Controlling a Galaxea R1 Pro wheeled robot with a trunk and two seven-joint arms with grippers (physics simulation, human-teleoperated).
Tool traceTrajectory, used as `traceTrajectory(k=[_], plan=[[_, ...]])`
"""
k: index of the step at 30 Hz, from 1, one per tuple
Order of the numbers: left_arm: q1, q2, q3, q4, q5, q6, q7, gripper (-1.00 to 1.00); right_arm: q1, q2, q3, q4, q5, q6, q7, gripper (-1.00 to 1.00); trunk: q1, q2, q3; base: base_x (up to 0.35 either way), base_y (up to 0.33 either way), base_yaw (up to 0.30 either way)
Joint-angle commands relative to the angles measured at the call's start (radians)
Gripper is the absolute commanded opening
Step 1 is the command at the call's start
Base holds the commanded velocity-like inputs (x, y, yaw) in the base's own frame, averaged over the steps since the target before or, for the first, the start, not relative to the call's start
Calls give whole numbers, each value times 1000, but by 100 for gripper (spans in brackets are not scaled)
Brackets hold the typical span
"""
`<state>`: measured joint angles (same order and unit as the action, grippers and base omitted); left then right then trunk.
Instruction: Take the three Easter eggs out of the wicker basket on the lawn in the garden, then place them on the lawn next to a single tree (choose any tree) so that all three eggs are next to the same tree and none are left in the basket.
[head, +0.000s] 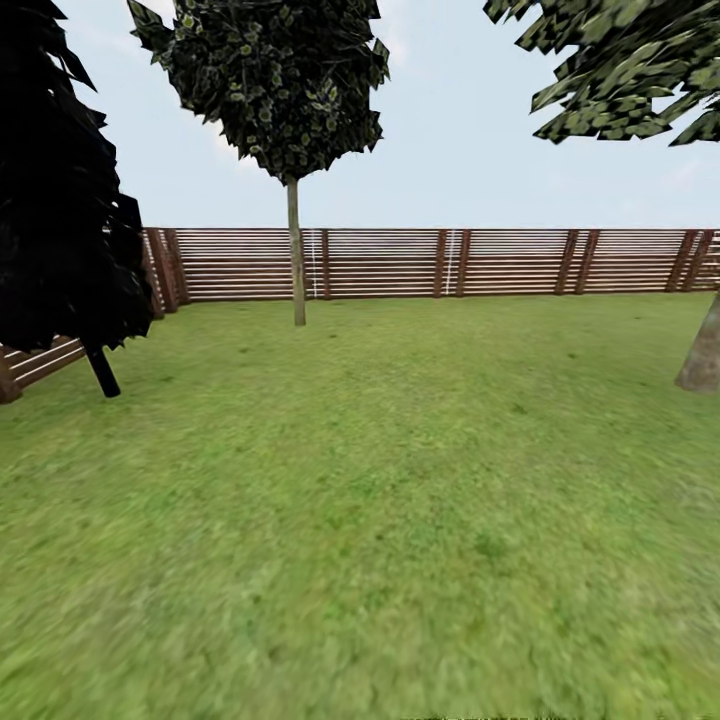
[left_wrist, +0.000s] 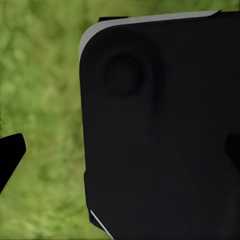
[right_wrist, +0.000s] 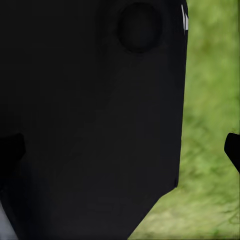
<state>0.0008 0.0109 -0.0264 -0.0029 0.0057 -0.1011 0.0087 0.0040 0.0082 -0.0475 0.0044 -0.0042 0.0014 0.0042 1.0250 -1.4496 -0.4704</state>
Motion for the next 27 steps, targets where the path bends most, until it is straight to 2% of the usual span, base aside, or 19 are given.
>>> traceTrajectory(k=[1,27], plan=[[0,0,-2,0,2,-3,1,100,0,0,-5,0,0,0,0,100,0,0,-1,16,-10,-295],[0,1,3,0,-1,-2,0,100,0,1,-5,0,-1,0,0,100,0,0,-1,2,-1,-295]])
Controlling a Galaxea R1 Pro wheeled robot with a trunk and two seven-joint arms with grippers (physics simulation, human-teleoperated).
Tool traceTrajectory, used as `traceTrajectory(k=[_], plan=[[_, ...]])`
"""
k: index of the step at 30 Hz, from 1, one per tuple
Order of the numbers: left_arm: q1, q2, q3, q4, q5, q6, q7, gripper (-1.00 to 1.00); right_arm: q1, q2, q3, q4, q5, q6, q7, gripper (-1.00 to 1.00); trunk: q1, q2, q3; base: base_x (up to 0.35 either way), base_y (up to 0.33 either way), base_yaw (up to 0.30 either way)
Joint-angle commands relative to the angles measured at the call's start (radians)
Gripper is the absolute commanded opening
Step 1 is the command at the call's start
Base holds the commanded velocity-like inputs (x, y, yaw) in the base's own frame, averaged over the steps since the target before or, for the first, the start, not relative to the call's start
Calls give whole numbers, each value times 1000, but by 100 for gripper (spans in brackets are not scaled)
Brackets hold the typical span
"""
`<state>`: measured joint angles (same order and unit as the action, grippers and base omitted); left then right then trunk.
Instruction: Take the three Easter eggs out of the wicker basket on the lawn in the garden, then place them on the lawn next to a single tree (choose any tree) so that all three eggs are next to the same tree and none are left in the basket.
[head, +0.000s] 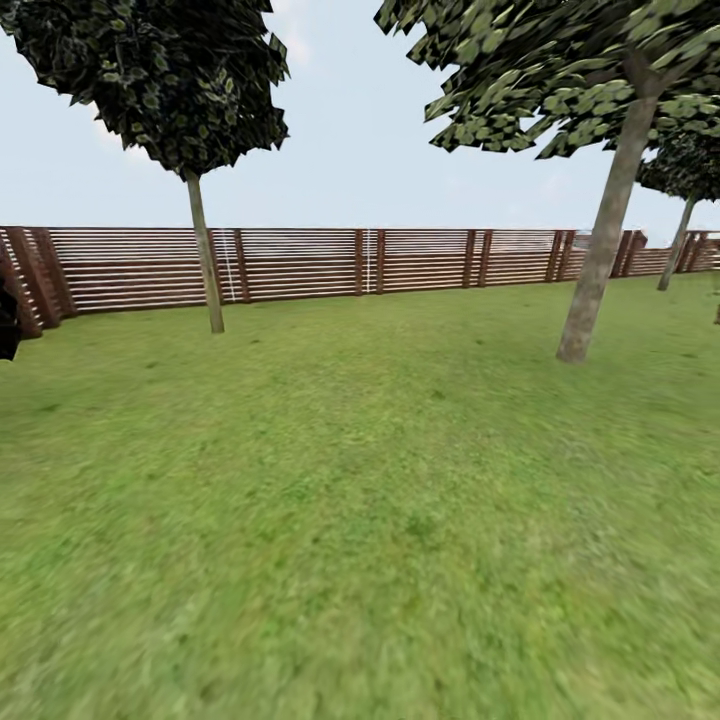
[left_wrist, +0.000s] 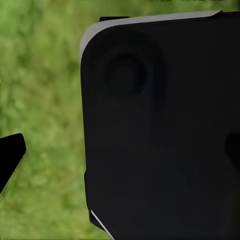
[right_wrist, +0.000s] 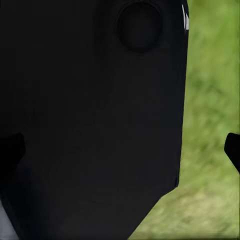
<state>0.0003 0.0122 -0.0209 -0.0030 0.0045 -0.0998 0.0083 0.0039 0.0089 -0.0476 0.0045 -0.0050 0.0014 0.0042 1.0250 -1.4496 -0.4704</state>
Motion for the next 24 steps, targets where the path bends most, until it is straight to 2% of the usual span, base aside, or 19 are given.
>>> traceTrajectory(k=[1,8,24], plan=[[0,0,-2,0,0,-3,1,100,0,0,-5,0,-1,0,0,100,0,0,-1,0,0,-295],[0,0,-2,0,-2,-1,1,100,0,0,-5,0,-1,0,0,100,0,0,-1,45,7,-295],[0,0,-2,0,-2,0,0,100,0,-1,-5,3,0,0,0,100,0,0,-1,292,68,-295]])
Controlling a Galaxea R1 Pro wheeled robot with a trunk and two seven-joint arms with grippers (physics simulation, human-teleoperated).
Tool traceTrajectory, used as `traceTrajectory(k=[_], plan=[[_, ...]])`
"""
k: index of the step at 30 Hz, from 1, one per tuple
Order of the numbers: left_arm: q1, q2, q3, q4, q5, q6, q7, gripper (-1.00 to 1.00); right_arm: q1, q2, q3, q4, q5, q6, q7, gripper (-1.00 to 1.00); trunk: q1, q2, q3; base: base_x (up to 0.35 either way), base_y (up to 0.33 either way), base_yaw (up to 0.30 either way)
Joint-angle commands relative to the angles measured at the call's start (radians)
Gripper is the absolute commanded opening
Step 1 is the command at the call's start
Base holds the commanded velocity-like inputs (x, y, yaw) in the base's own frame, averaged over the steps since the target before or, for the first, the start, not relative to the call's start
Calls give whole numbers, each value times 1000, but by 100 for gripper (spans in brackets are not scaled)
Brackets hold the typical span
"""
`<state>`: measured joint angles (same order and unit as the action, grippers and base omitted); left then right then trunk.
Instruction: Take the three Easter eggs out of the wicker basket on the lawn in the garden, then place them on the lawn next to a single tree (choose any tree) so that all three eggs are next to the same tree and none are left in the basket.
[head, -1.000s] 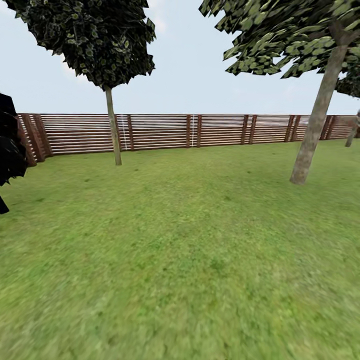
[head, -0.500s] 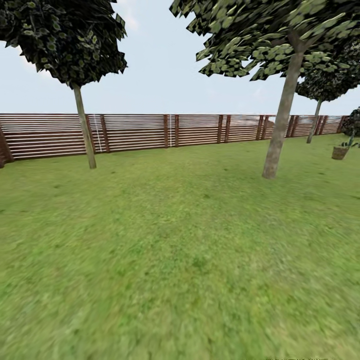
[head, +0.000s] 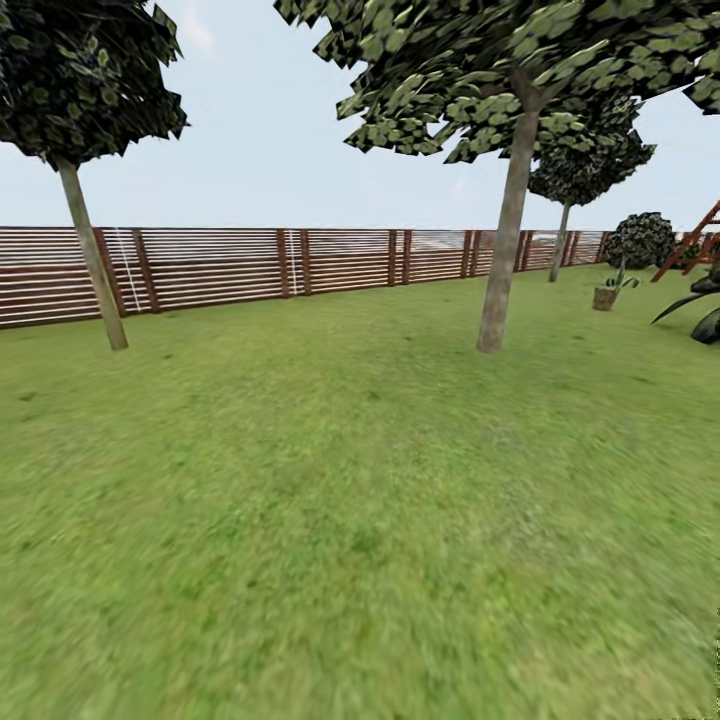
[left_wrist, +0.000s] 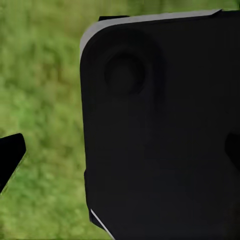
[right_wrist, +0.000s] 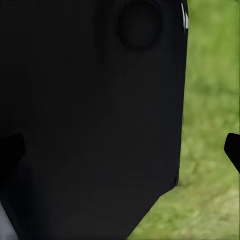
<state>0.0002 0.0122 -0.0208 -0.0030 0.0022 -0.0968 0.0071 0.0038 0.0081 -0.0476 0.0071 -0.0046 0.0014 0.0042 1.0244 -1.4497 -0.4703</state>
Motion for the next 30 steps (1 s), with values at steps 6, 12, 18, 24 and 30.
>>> traceTrajectory(k=[6,12,18,24,30], plan=[[0,0,-2,0,0,-3,0,100,0,0,-5,5,0,0,0,100,1,0,-1,316,111,-296],[0,0,-2,0,0,-3,-2,100,0,-1,-5,5,0,0,0,100,1,0,-1,316,143,-295],[0,0,-2,1,0,-3,-2,100,0,1,-4,5,0,-1,0,100,1,0,-1,311,152,-178],[0,0,-2,0,0,-3,-3,100,0,1,-3,4,1,-1,0,100,1,0,-1,284,178,-34],[0,0,-1,1,3,-3,-3,100,0,2,-3,2,2,-1,0,100,1,0,-1,268,193,-6]])
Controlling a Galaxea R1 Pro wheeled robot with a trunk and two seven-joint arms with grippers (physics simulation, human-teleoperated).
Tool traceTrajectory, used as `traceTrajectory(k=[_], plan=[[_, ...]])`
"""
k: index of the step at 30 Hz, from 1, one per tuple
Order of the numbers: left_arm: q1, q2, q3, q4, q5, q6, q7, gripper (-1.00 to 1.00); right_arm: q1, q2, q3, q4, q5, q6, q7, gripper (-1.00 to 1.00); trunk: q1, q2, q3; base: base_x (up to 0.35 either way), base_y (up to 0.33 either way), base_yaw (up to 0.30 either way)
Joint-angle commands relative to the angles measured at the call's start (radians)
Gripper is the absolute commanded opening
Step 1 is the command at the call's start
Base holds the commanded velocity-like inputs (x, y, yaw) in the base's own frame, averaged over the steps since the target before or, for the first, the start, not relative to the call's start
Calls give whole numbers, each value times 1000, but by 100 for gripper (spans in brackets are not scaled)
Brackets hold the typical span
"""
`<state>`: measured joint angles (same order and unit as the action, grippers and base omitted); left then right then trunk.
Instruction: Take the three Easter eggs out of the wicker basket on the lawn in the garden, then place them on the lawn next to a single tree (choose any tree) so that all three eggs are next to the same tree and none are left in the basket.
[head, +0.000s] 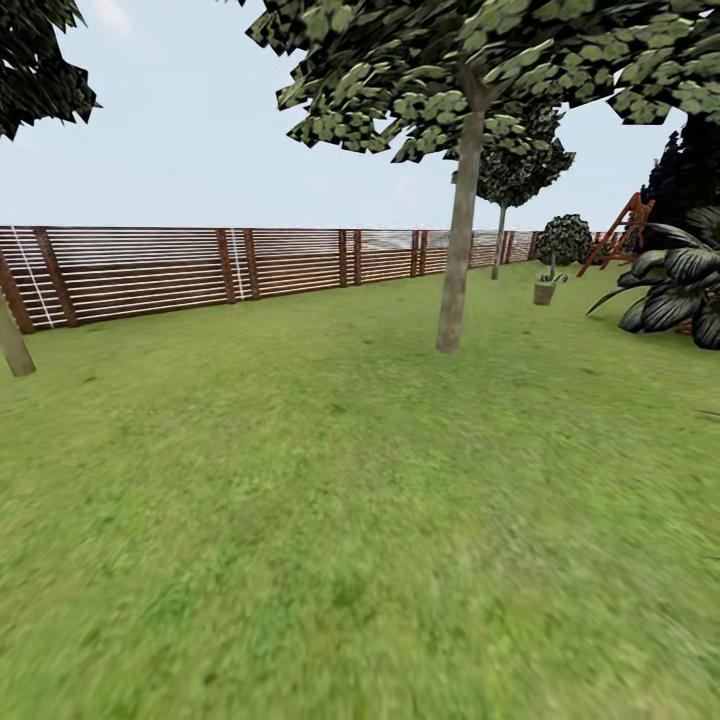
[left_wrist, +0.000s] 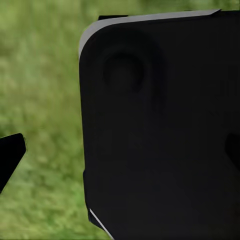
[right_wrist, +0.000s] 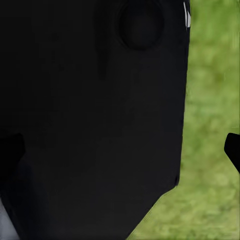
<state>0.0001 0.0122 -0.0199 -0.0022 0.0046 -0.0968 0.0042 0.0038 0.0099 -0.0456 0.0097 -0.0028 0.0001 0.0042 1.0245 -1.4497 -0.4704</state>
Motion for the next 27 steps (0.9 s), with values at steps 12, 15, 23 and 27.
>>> traceTrajectory(k=[12,15,23,27], plan=[[-2,-1,-2,-1,9,7,1,100,0,2,-5,0,-2,0,0,100,1,0,-1,154,67,-1],[-3,-1,-2,-2,9,8,2,100,-1,1,-5,1,-2,1,0,100,1,0,-1,268,6,0],[-20,-3,-5,-7,2,11,-1,100,0,1,-5,1,-2,1,0,100,1,0,-1,319,1,0],[-26,-13,-8,-12,0,14,-4,100,0,1,-5,1,-2,1,0,100,1,0,-1,334,0,0]])
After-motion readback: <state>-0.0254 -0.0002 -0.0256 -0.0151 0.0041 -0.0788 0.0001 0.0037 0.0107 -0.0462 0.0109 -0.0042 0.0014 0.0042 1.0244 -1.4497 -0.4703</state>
